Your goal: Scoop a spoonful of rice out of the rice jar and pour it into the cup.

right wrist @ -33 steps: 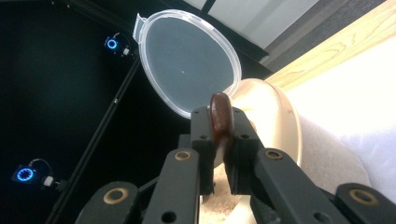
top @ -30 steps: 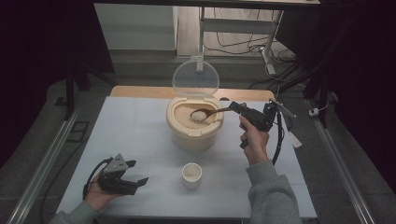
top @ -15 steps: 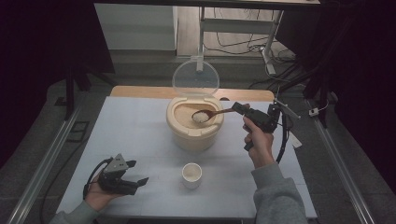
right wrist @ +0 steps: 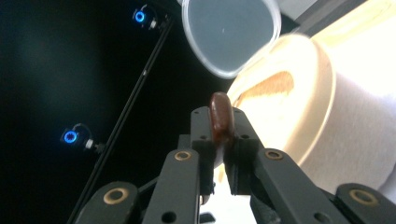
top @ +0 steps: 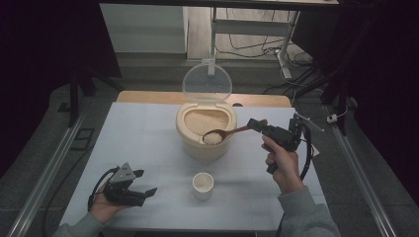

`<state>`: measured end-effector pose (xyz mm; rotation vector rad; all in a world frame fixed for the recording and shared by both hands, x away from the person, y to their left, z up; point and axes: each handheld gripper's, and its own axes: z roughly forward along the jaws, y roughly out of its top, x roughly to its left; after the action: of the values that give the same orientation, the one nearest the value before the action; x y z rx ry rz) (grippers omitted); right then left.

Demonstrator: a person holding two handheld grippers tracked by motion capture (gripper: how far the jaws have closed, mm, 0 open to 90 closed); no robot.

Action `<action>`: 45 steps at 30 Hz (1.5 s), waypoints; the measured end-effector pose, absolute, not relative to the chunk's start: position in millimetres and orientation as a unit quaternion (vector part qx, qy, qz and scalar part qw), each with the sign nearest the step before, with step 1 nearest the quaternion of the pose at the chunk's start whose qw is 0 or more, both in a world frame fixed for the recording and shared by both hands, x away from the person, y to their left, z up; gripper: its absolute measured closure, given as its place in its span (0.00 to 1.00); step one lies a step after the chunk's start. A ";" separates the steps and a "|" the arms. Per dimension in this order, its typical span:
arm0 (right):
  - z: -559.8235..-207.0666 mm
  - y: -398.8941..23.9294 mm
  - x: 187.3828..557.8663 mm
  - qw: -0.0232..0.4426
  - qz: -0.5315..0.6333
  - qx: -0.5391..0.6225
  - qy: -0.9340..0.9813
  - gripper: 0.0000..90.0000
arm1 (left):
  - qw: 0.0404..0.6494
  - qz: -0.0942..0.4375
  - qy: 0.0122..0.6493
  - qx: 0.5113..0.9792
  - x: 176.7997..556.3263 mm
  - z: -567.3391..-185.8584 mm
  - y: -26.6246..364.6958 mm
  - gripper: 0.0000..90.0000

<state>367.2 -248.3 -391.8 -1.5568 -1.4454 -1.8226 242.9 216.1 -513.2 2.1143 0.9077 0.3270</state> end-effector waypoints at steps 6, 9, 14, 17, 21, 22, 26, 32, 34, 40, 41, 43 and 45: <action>-406.5 -248.1 352.0 0.194 -0.630 -0.537 -0.526 0.92 | 0.397 0.129 0.359 0.835 243.2 -513.4 216.3 0.21; -416.8 -247.0 345.7 0.204 -0.621 -0.538 -0.532 0.92 | 0.397 0.129 0.358 0.835 242.9 -513.4 215.9 0.21; -435.5 -242.6 339.3 0.210 -0.601 -0.542 -0.549 0.92 | 0.396 0.128 0.359 0.836 243.3 -513.8 215.7 0.21; -444.5 -239.6 339.0 0.210 -0.589 -0.543 -0.560 0.92 | 0.396 0.128 0.357 0.836 243.1 -513.8 215.5 0.21; -446.7 -236.3 338.5 0.191 -0.580 -0.538 -0.581 0.92 | 0.396 0.128 0.358 0.836 243.3 -514.0 216.0 0.21; -446.3 -235.7 338.3 0.185 -0.579 -0.536 -0.586 0.92 | 0.396 0.127 0.358 0.836 243.3 -514.1 215.9 0.21; -443.3 -231.9 336.9 0.161 -0.577 -0.526 -0.605 0.92 | 0.396 0.128 0.357 0.836 243.0 -514.0 215.7 0.21; -435.4 -226.6 334.1 0.118 -0.576 -0.500 -0.636 0.92 | 0.396 0.128 0.357 0.836 242.9 -514.1 215.8 0.21; -432.4 -225.6 332.6 0.103 -0.576 -0.491 -0.645 0.92 | 0.395 0.128 0.357 0.837 243.0 -514.2 215.8 0.21; -424.6 -220.7 326.8 0.063 -0.578 -0.462 -0.670 0.92 | 0.395 0.128 0.357 0.837 242.8 -514.1 215.7 0.21; -423.3 -220.3 325.9 0.057 -0.579 -0.456 -0.674 0.92 | 0.395 0.128 0.357 0.837 242.7 -514.1 215.8 0.21; -420.8 -219.4 323.6 0.045 -0.583 -0.443 -0.680 0.92 | 0.396 0.128 0.357 0.836 242.7 -514.1 215.9 0.21; -418.4 -218.5 321.2 0.033 -0.584 -0.431 -0.687 0.92 | 0.395 0.128 0.357 0.836 242.9 -514.2 215.8 0.21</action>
<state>321.2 -218.5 -418.4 -1.3268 -2.1125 -1.7981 242.9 215.8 -514.2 2.1205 0.9057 0.3254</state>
